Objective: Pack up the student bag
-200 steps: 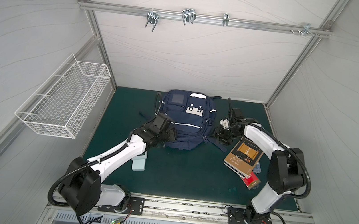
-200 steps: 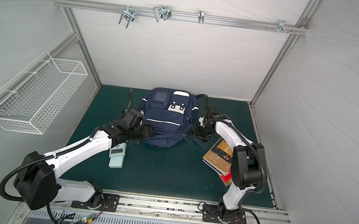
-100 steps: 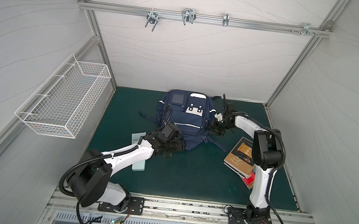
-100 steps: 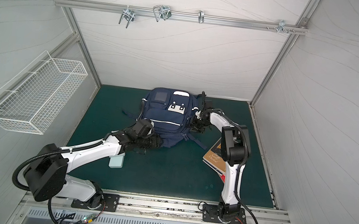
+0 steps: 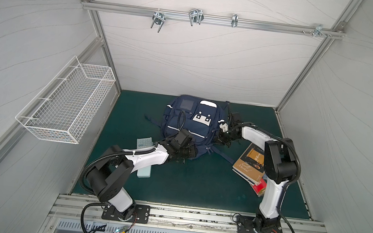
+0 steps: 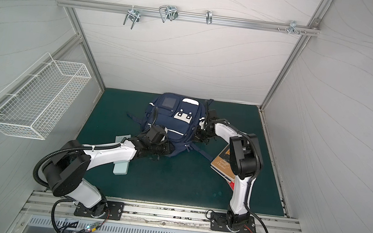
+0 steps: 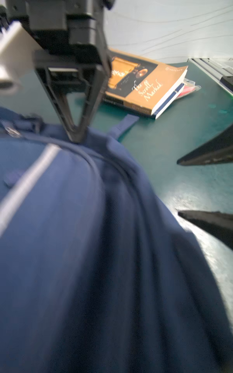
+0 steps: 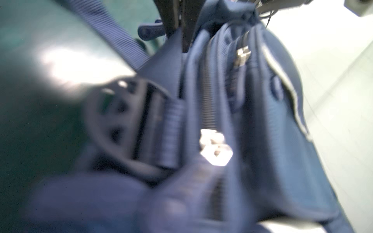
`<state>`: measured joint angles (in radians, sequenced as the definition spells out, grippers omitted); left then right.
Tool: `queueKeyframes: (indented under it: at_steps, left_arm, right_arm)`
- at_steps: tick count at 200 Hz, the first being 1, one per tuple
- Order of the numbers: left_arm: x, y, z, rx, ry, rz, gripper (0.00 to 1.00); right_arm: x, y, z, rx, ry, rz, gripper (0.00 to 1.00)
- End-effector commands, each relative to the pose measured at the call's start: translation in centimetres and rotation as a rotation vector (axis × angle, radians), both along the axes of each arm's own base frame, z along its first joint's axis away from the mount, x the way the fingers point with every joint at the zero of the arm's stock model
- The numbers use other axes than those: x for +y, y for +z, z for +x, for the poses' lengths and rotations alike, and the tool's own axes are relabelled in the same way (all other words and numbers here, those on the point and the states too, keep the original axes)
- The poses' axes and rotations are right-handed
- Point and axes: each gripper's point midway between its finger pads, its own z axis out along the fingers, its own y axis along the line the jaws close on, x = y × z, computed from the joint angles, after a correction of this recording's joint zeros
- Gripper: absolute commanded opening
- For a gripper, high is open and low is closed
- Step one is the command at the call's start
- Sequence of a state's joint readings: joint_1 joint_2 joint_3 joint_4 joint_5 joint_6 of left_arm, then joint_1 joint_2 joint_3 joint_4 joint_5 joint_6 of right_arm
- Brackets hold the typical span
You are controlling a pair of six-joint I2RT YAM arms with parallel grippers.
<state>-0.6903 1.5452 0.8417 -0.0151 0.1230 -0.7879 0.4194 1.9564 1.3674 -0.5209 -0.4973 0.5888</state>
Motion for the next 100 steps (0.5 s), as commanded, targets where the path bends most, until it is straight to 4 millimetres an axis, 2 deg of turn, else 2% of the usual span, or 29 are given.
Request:
queueKeyframes:
  at_steps: [1, 19, 49, 74, 100]
  left_arm:
    - [-2.3, 2.9, -0.1, -0.119, -0.063, -0.083, 0.42]
    - [-2.0, 3.5, -0.8, -0.156, -0.060, -0.079, 0.41]
    - [0.7, 3.4, -1.3, -0.182, 0.025, -0.013, 0.40]
    - [3.4, 3.4, -2.0, -0.218, 0.107, 0.068, 0.36]
    - [4.2, 4.0, -2.0, -0.244, 0.124, 0.081, 0.35]
  right_arm:
    - [2.7, 4.3, -2.7, -0.025, 0.031, 0.018, 0.00]
    - [3.7, 6.2, -3.5, -0.055, 0.030, 0.010, 0.00]
    - [4.9, 8.6, -4.1, -0.073, 0.027, 0.031, 0.00]
    - [5.8, 9.5, -4.7, -0.067, 0.037, 0.045, 0.00]
    - [6.5, 9.7, -5.3, -0.060, 0.044, 0.051, 0.00]
